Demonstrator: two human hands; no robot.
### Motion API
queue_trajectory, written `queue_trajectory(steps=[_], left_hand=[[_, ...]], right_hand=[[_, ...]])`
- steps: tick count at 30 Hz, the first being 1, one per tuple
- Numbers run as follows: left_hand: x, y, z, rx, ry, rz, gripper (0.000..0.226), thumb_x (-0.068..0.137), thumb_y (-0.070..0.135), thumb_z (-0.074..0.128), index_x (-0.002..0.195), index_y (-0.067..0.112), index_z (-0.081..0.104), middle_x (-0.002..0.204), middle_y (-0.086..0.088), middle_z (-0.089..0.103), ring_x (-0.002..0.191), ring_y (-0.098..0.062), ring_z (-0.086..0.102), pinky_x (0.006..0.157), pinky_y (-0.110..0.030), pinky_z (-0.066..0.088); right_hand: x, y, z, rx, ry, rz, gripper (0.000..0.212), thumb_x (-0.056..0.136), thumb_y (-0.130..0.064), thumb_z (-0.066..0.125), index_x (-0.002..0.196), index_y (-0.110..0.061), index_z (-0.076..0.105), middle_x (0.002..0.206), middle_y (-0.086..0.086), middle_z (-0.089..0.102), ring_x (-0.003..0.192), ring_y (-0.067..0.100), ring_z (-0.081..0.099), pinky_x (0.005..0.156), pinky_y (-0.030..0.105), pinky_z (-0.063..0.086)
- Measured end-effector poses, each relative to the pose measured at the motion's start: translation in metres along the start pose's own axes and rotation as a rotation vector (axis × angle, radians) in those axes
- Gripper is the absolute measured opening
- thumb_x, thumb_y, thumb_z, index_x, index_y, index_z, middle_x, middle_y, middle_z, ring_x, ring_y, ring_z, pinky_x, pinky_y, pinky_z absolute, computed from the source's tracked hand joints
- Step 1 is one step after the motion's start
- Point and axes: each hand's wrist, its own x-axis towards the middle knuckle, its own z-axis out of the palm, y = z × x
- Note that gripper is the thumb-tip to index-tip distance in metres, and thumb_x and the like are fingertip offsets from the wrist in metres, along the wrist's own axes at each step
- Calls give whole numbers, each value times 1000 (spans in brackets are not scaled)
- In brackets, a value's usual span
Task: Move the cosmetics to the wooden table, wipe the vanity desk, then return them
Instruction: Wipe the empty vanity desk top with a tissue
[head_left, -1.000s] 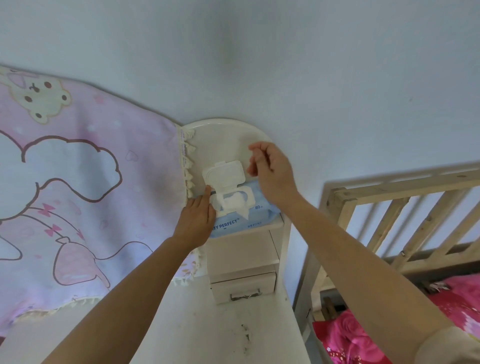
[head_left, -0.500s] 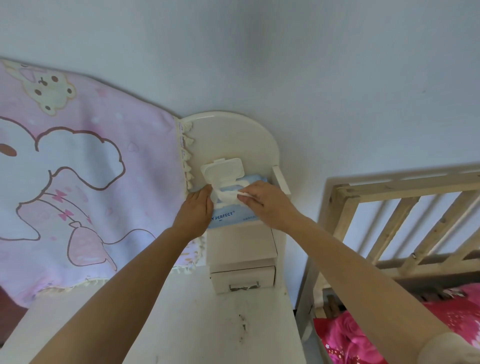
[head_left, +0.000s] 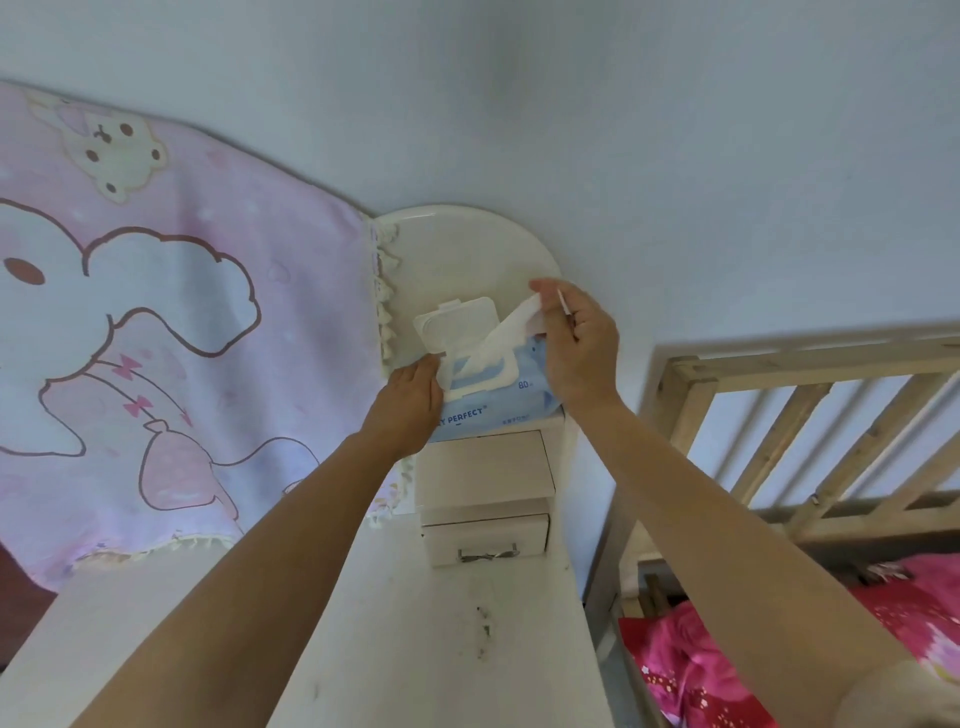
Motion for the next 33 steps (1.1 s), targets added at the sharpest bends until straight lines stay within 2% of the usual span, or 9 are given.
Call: queue_trajectory(steps=[3, 6, 8, 14, 19, 25, 27, 30, 33], left_hand=[[0, 0, 1, -70, 6, 15, 53, 97, 10, 45, 148, 8, 29, 145, -14, 42, 128, -34, 40, 100, -44, 40], [1, -1, -2, -147, 35, -21, 41, 104, 19, 33, 142, 4, 38, 142, -17, 45, 129, -31, 42, 104, -37, 34], [-4, -3, -2, -194, 116, -20, 38, 104, 21, 32, 135, 4, 47, 135, -16, 50, 121, -29, 47, 97, -34, 37], [-72, -8, 15, -385, 454, 64, 24, 92, 7, 54, 115, 9, 61, 118, -8, 56, 109, -22, 47, 90, -32, 41], [-140, -33, 42, -487, 211, -18, 47, 80, -2, 58, 124, 14, 55, 128, -3, 49, 124, -24, 43, 98, -28, 36], [-195, -55, 84, -358, -273, -156, 86, 75, 51, 75, 146, 29, 32, 153, 0, 20, 142, -19, 12, 116, -41, 19], [-204, -52, 94, -385, -240, -170, 75, 76, 55, 73, 141, 35, 41, 150, 3, 27, 141, -19, 16, 115, -42, 20], [-207, -49, 108, -501, -48, -131, 27, 84, 27, 73, 111, 27, 69, 132, 2, 52, 128, -22, 38, 108, -48, 34], [-203, -38, 104, -636, -61, -220, 12, 87, 19, 70, 96, 25, 72, 110, 12, 63, 111, -15, 54, 94, -33, 44]], right_hand=[[0, -34, -6, 134, 86, 71, 27, 104, -28, 49, 113, -15, 71, 82, -9, 63, 74, 6, 61, 70, 18, 51], [-4, -67, -13, 211, 131, 39, 22, 103, -28, 51, 112, -25, 70, 85, -9, 65, 82, 9, 64, 79, 26, 56], [-11, -80, -19, 195, 25, 45, 18, 100, -26, 56, 112, -28, 69, 105, -8, 69, 98, 13, 67, 84, 29, 57], [-94, -37, -14, 264, -158, 474, 28, 91, 0, 65, 112, -20, 66, 116, 9, 64, 89, 10, 68, 75, 21, 57], [-162, 14, 9, 286, -165, 798, 36, 90, 8, 62, 114, -20, 63, 116, 11, 60, 90, 16, 66, 72, 20, 56], [-211, 37, 26, 398, -200, 951, 35, 90, 3, 66, 120, -13, 64, 105, 12, 69, 98, 24, 70, 84, 30, 57], [-222, 45, 24, 432, -218, 1003, 31, 91, 0, 65, 119, -12, 67, 104, 11, 71, 100, 24, 70, 86, 30, 57], [-236, 59, 14, 428, -186, 1050, 27, 91, -2, 66, 117, -8, 67, 106, 11, 71, 97, 22, 71, 84, 31, 58], [-249, 80, 4, 333, -16, 1088, 21, 91, -9, 68, 112, -11, 67, 102, 10, 66, 82, 15, 66, 75, 25, 57]])
